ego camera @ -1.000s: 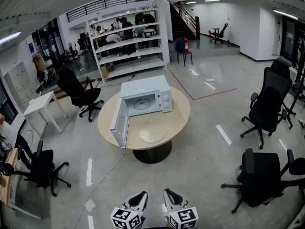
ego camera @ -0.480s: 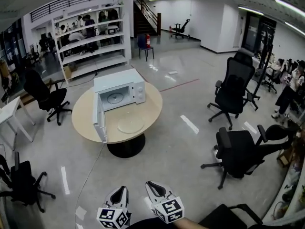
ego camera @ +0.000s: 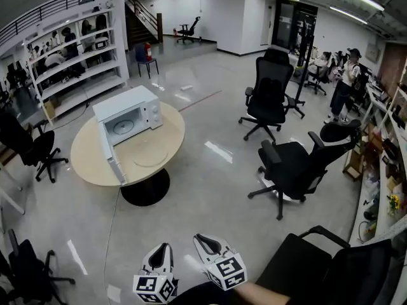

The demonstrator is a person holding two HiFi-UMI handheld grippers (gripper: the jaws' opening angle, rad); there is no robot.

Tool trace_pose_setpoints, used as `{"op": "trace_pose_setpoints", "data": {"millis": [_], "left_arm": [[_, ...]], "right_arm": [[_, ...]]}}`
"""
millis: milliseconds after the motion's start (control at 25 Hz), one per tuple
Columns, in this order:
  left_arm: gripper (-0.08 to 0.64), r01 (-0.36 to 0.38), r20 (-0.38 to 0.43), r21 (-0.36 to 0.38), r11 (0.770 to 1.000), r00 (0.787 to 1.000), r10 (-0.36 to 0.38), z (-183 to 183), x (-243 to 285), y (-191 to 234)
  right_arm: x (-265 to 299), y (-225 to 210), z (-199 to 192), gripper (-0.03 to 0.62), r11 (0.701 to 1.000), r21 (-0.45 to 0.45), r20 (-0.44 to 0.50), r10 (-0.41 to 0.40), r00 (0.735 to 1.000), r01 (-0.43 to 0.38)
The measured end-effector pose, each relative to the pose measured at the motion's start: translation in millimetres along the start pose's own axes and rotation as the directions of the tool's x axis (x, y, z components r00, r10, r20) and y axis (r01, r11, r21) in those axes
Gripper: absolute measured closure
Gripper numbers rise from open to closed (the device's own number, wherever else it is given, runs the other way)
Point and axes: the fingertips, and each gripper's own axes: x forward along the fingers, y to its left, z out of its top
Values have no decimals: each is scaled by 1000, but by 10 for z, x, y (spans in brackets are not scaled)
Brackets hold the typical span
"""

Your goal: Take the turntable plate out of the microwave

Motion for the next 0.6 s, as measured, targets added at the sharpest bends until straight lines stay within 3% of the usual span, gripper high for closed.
{"op": "trace_pose_setpoints", "data": {"millis": [320, 600], "left_arm": [[491, 36, 21, -8, 999, 999, -35, -60, -145, -120], [491, -13, 21, 47, 999, 1000, 12, -141, -69, -447]], "right_arm": [[-173, 136, -1, 555, 998, -56, -8, -21, 1000, 20], [-423, -79, 13, 555, 999, -48, 9, -2, 1000, 2]]}}
